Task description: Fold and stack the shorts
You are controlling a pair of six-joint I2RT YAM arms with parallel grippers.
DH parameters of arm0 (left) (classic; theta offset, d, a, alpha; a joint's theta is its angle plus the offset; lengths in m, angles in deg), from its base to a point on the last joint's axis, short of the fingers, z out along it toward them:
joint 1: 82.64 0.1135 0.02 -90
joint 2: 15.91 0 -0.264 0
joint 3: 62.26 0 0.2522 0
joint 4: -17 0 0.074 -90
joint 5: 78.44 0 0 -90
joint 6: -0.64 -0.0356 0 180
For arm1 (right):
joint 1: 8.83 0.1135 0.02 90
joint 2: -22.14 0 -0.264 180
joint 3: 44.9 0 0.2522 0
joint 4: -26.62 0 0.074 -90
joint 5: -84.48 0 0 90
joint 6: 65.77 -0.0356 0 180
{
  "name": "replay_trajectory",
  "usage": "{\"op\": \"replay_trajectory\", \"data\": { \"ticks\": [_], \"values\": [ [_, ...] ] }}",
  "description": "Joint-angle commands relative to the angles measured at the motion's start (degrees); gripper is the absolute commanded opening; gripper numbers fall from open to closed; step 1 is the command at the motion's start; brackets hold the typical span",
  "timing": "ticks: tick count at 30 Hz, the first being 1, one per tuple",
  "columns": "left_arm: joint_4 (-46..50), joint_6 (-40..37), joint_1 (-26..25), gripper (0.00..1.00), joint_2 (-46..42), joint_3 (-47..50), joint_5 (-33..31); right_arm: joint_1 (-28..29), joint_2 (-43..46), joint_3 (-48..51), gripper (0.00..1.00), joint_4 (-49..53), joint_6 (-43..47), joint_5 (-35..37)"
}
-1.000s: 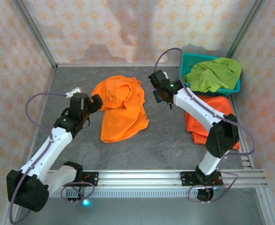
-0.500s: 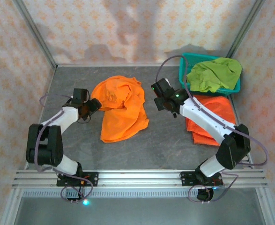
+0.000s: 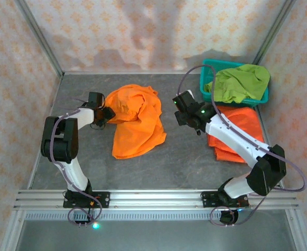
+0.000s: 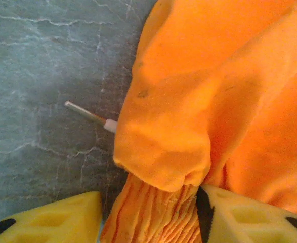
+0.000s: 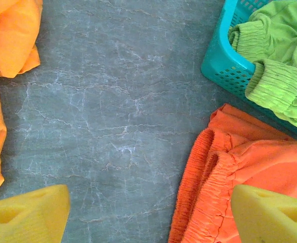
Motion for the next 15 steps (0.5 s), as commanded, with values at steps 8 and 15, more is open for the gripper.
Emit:
{"op": "replay_trajectory", "data": {
  "ticks": [8,15],
  "values": [
    [4.9,-2.7,0.5,0.00,-2.8,-7.0,-1.1,-0.2,1.0,0.6,0.82,-1.4,-0.8,1.0],
    [19.9,-10.9,0.6,0.00,-12.7,-22.5,-10.6,-0.2,1.5,0.3,0.81,-3.2,-1.4,-2.9]
  ]
}}
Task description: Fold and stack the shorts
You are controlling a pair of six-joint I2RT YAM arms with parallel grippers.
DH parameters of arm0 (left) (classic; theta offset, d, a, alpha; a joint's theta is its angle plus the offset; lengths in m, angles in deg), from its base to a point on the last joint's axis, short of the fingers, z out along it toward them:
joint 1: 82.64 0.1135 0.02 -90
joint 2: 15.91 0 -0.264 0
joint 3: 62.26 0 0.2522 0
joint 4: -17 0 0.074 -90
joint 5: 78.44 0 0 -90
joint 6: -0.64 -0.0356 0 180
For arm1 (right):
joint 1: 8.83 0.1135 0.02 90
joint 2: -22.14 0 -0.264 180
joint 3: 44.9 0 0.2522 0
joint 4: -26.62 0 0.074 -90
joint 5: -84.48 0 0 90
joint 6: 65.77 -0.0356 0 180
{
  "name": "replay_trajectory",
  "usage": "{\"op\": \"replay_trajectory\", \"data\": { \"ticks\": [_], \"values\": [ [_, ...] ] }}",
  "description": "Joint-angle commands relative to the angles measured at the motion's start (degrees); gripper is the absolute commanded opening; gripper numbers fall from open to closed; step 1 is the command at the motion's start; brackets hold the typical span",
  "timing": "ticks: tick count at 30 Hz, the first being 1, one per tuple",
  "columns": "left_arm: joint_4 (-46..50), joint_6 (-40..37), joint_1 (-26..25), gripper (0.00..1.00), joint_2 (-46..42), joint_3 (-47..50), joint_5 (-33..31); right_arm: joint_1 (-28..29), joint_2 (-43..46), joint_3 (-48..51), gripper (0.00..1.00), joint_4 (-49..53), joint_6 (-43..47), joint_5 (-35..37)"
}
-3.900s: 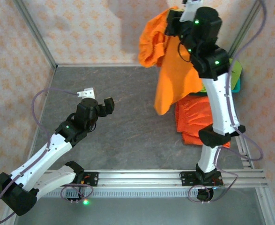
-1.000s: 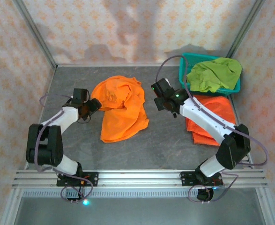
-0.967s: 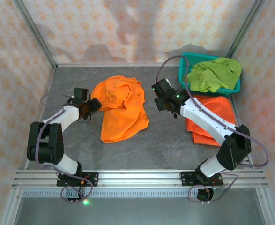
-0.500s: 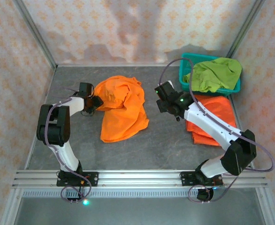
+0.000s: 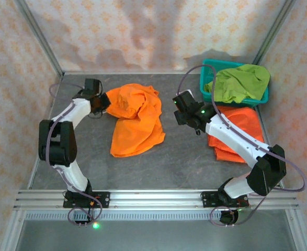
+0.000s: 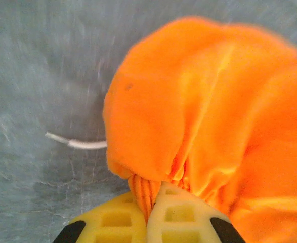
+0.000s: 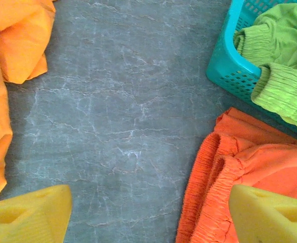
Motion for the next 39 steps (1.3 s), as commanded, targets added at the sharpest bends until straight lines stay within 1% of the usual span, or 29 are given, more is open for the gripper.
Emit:
{"op": "replay_trajectory", "data": {
  "ticks": [1,4,7,10,11,15,16,19,22,25,26,28,29,31,32,33,34,35,36,37,39],
  "values": [
    [9.2,-6.2,0.7,0.00,-8.1,-10.5,-8.5,-0.2,1.6,0.0,0.80,-2.0,-1.3,-2.1],
    [16.3,-9.5,0.9,0.00,-9.6,-22.5,-12.1,-0.1,2.1,-0.1,0.80,-3.3,-1.7,-4.2],
    [22.1,-11.6,0.8,0.00,-9.3,-35.6,-13.6,-0.2,2.9,-0.1,0.79,-5.1,-2.1,-6.2],
    [25.7,-12.5,0.0,0.00,-8.1,-47.5,-14.3,-0.2,4.3,0.1,0.78,-6.8,-2.7,-8.2],
    [26.4,-13.1,-0.8,0.00,-7.8,-50.7,-15.3,-0.2,4.8,0.3,0.78,-7.3,-2.8,-8.8],
    [29.0,-19.7,-9.7,0.00,-4.6,-65.7,-28.6,-0.2,7.7,1.4,0.78,-9.9,-3.3,-11.4],
    [29.3,-20.8,-11.6,0.00,-3.3,-69.0,-30.5,-0.4,8.5,1.7,0.78,-10.5,-3.4,-12.1],
    [29.4,-21.2,-16.6,0.00,-0.1,-74.2,-33.0,-1.9,10.6,3.1,0.78,-11.9,-4.9,-14.2],
    [28.3,-21.7,-22.5,0.00,2.7,-73.6,-36.5,-5.4,12.6,5.0,0.78,-11.9,-7.3,-16.9],
    [29.0,-20.3,-26.9,0.01,7.3,-72.8,-36.3,-9.2,13.9,7.4,0.80,-11.2,-9.1,-19.1],
    [29.3,-19.1,-27.7,0.04,8.7,-72.5,-35.3,-10.4,13.9,8.1,0.81,-10.8,-9.4,-19.6],
    [29.7,-15.8,-29.2,0.08,13.1,-71.6,-31.4,-13.0,15.7,9.4,0.82,-9.5,-10.4,-20.7],
    [29.7,-14.4,-30.0,0.12,15.2,-71.4,-28.9,-14.6,15.9,10.3,0.82,-9.1,-11.1,-21.6],
    [29.3,-11.6,-31.2,0.34,19.2,-71.4,-23.3,-17.5,16.2,11.7,0.85,-8.7,-12.5,-23.2],
    [28.9,-10.3,-31.6,0.48,21.5,-71.8,-19.0,-19.0,16.3,12.4,0.87,-8.8,-13.4,-24.1],
    [28.4,-9.0,-31.6,0.59,23.5,-72.5,-15.1,-20.1,16.3,13.2,0.88,-9.2,-14.2,-25.3],
    [28.3,-8.6,-31.5,0.64,25.2,-73.7,-12.4,-20.9,16.3,13.7,0.89,-9.6,-14.7,-26.3],
    [29.2,-8.5,-31.6,0.69,26.7,-76.0,-11.6,-21.3,16.2,14.2,0.90,-10.1,-15.2,-27.5],
    [30.5,-8.8,-31.6,0.71,27.6,-78.2,-11.8,-21.5,16.0,14.4,0.91,-10.5,-15.5,-28.7],
    [31.3,-9.2,-31.3,0.71,27.6,-79.2,-12.0,-21.4,15.7,14.4,0.91,-10.7,-15.7,-29.8],
    [31.6,-10.0,-30.0,0.71,25.0,-78.1,-12.4,-21.5,14.8,14.2,0.92,-11.0,-16.5,-32.6]
  ]
}}
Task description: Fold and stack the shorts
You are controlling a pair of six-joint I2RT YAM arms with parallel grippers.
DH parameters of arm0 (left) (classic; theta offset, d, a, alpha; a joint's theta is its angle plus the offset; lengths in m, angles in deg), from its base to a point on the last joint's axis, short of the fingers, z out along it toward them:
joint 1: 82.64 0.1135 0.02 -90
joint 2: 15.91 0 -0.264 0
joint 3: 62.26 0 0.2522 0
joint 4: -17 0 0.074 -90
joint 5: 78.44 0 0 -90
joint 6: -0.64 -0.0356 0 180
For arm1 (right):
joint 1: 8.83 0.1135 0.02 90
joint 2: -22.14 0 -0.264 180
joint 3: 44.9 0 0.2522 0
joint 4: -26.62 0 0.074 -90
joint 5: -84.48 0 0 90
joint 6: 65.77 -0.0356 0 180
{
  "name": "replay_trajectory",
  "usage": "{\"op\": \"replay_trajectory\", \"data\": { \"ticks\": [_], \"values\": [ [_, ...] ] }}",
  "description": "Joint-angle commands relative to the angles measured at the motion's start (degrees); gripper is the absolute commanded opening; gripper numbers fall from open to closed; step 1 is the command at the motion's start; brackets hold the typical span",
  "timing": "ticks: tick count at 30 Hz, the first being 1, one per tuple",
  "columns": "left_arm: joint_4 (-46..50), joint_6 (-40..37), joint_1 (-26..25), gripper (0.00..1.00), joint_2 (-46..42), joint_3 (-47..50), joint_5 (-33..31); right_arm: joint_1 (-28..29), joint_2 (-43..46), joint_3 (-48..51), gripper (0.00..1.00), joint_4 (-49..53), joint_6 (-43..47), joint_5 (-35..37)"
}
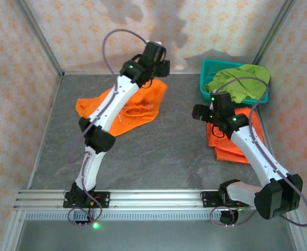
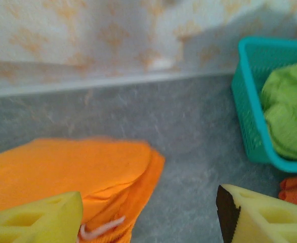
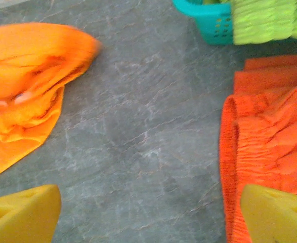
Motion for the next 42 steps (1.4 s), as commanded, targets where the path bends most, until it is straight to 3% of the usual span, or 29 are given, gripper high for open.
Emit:
{"op": "replay_trajectory", "data": {
  "ticks": [1,4,8,11,16,21,26,33,39,42],
  "values": [
    [1.5,0.9,2.5,0.71,-9.0,-2.1,2.8,0.1,-0.5,-0.1,0.92,-1.5,-2.7,-6.4],
    [-2.0,2.3,7.0,0.76,-17.9,11.8,6.2,1.5,-3.1,-0.7,0.92,-2.8,-3.8,-7.7],
    [-14.8,7.3,14.2,0.76,-34.0,40.0,11.5,9.2,-8.6,-5.1,0.92,-3.0,-1.3,-1.3],
    [-19.9,10.4,18.8,0.76,-42.3,55.7,12.7,14.5,-15.4,-11.7,0.92,-2.0,0.5,1.3],
    [-23.4,14.9,25.7,0.77,-52.0,73.5,14.0,21.9,-29.1,-26.0,0.91,-0.3,3.8,4.6],
    [-24.2,19.5,32.4,0.79,-60.3,87.7,14.4,24.7,-44.7,-44.3,0.87,5.0,6.6,7.2],
    [-25.3,21.5,33.7,0.83,-65.3,97.4,14.9,25.2,-59.9,-62.8,0.81,10.3,8.8,8.5],
    [-26.7,22.3,33.7,0.85,-66.0,102.7,17.8,25.3,-76.2,-83.9,0.71,14.7,10.4,9.0],
    [-25.4,21.4,33.7,0.84,-66.8,103.3,16.3,25.3,-81.0,-87.3,0.60,11.4,9.4,4.7],
    [-25.3,21.5,33.7,0.84,-66.8,104.1,16.0,25.3,-83.1,-88.8,0.46,12.0,9.0,3.8]
  ]
}}
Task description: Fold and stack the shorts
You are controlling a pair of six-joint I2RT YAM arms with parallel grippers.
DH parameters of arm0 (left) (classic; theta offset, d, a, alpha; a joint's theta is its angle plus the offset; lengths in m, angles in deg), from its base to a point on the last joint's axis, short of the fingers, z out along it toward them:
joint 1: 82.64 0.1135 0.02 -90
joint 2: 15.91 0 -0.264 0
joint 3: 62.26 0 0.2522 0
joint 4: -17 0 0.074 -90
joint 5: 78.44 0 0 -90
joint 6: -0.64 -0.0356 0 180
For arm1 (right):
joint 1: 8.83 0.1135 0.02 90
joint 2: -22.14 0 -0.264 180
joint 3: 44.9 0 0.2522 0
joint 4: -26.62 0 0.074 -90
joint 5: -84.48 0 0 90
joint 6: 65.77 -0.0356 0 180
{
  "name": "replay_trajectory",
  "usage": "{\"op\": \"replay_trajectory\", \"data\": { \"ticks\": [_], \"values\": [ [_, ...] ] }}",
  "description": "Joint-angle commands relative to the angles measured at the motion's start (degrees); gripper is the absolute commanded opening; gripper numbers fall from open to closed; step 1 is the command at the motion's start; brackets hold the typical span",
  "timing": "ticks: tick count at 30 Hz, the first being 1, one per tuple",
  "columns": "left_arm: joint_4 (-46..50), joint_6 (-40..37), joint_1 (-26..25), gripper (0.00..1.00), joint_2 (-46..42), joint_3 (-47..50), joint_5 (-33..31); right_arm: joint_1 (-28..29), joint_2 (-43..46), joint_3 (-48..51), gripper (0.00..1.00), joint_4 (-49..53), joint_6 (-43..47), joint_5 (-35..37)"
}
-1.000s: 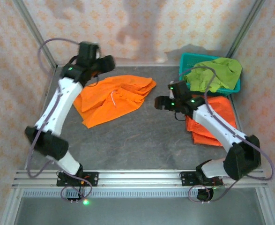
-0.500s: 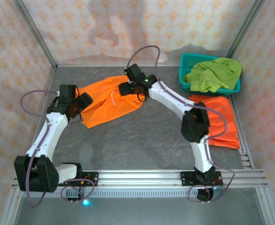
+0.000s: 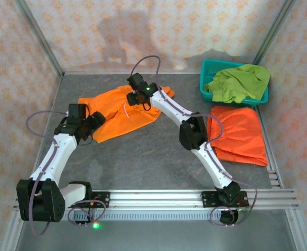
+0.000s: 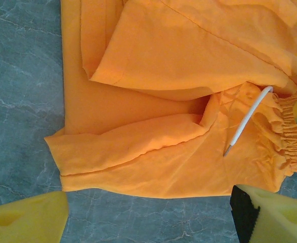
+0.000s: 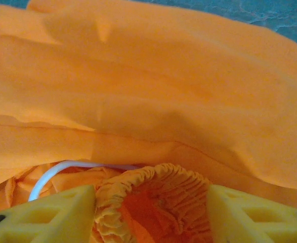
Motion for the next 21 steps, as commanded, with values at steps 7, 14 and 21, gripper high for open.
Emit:
{"op": "replay_trajectory", "data": {
  "ticks": [7,14,21],
  "values": [
    [0.5,1.3,0.0,0.84,-1.0,2.3,-3.2,0.1,0.9,-3.3,0.05,2.6,-0.5,0.5],
    [2.6,2.7,0.1,0.81,-1.1,1.1,-5.7,-0.5,14.4,2.2,0.00,2.9,1.8,1.5],
    [3.6,3.2,0.0,0.79,-1.7,0.3,-6.3,-1.3,37.9,29.9,0.00,-8.0,5.8,-5.1]
  ]
}}
